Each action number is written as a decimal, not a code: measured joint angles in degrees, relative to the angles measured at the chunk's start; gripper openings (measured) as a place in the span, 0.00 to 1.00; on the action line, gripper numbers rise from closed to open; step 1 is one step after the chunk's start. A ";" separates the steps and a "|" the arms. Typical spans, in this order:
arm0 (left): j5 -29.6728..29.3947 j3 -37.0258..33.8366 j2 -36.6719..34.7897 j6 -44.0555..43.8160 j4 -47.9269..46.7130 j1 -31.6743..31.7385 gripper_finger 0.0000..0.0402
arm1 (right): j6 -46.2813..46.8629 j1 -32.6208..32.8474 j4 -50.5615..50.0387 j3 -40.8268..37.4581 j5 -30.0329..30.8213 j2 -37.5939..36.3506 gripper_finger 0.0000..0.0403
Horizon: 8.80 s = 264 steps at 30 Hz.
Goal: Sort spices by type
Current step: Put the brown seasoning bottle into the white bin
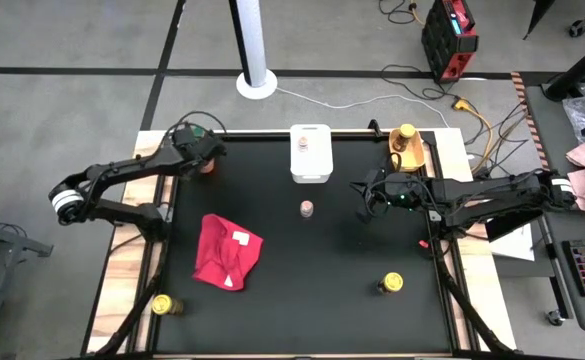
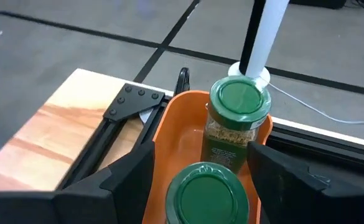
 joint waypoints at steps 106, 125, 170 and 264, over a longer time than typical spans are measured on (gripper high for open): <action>-2.49 -0.07 -8.64 43.28 18.77 -82.59 0.59 | 45.03 2.46 -45.00 53.76 -14.71 53.64 0.30; -5.90 -0.07 -8.90 43.21 18.81 -82.51 0.59 | 45.46 0.61 -39.47 54.84 -9.98 61.27 0.72; -5.86 -0.07 -3.27 24.45 18.64 -82.58 0.59 | 42.58 4.59 -47.52 59.30 -7.98 57.04 0.17; -15.96 -0.04 -3.79 30.62 20.33 -82.53 0.59 | 33.61 -18.22 -40.70 69.57 -1.36 65.33 0.45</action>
